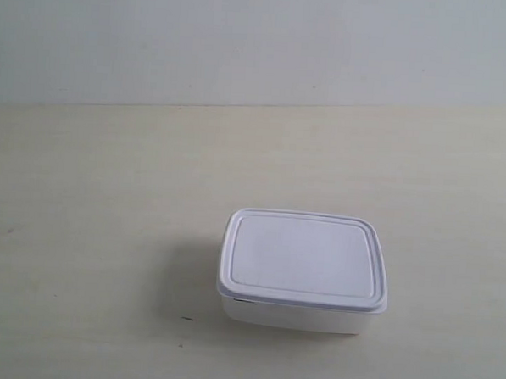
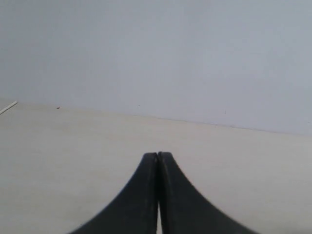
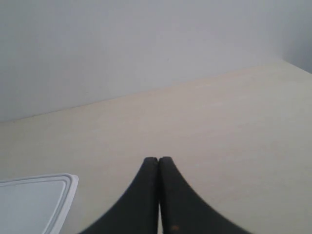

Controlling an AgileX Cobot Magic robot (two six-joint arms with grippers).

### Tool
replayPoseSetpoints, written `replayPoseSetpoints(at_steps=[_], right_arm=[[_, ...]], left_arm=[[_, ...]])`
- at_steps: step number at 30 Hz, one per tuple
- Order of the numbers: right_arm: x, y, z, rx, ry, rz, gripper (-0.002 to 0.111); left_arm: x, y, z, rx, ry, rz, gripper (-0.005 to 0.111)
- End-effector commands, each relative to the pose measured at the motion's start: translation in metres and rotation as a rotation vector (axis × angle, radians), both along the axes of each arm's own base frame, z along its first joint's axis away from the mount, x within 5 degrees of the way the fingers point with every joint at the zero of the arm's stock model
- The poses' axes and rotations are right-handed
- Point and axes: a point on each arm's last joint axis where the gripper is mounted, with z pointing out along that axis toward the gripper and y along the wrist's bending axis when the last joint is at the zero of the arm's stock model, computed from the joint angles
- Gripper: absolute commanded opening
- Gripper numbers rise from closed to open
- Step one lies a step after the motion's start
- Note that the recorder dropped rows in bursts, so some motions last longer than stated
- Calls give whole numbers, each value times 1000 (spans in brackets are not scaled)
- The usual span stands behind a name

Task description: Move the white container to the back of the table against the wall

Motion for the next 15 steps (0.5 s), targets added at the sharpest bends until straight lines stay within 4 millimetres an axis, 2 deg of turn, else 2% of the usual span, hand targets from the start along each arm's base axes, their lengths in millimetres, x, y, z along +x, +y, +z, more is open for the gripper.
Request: replayPoseSetpoints(at_steps=[1,4,7,11,15], right_arm=[[1,1,17,40,-198,6,0],[-1,0,29,146,-337,-3,0],[-3,-4,39,261,-449,-25,0],[-5,-9,43,445,-515,-59,0],[-6,-11,44,500,-532,-70,0]], left_arm=[[-1,0,9,14,-102,-2,0],[-2,-1,22,34,-240,-4,0],[-5,-1,33,-129,-394,-32,0],[-8,-2,40,-405,-514,-94,0],[-8,-2,41,-459,-532,-108,0]])
